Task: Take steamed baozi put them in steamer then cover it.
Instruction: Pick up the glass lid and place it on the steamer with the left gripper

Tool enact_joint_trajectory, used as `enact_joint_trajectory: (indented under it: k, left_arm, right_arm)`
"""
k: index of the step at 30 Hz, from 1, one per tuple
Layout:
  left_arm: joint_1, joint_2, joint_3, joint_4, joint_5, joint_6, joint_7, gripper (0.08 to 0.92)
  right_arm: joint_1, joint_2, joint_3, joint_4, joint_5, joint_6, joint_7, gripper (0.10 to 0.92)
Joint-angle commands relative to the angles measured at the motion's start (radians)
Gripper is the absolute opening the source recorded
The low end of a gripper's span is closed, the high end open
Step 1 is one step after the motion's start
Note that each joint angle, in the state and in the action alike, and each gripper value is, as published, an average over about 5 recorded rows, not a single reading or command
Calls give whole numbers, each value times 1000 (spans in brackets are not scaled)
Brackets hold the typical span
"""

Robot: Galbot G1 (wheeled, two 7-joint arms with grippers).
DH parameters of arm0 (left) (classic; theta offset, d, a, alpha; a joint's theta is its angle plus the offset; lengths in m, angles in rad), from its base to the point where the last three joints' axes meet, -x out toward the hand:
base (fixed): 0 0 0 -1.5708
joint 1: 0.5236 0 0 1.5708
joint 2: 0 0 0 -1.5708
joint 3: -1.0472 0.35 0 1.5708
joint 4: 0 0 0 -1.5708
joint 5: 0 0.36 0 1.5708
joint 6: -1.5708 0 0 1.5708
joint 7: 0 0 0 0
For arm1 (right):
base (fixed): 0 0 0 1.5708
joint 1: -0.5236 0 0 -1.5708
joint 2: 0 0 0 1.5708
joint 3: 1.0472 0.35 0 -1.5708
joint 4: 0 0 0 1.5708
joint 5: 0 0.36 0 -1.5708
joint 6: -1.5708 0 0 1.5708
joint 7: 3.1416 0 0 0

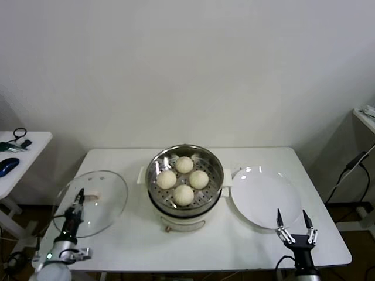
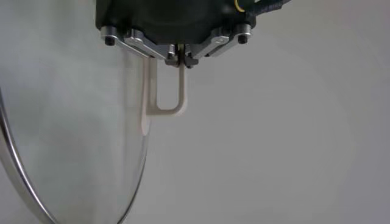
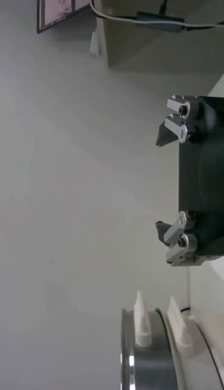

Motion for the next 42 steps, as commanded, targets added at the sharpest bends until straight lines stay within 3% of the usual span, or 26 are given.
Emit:
enact_joint_trajectory:
  k: [1, 9, 16, 28, 42]
  left_arm:
    - [47, 149, -5, -444, -289, 287, 320, 135]
    - [9, 152, 139, -586, -179, 439, 400, 135]
    - [-94, 88, 360, -645, 7, 555, 482, 135]
    - [-256, -101, 641, -586, 245, 668, 603, 135]
    - [-333, -348, 802, -407, 437, 655, 599, 135]
  right_arm:
    - [-4, -2, 0, 20, -41, -45, 24, 823]
    - [-5, -4, -8, 38, -28, -48, 25, 823]
    - [6, -6, -24, 17, -56, -59, 29, 823]
    - [30, -50, -42, -76, -59, -58, 30, 823]
    - [21, -85, -23, -89, -9, -42, 36, 823]
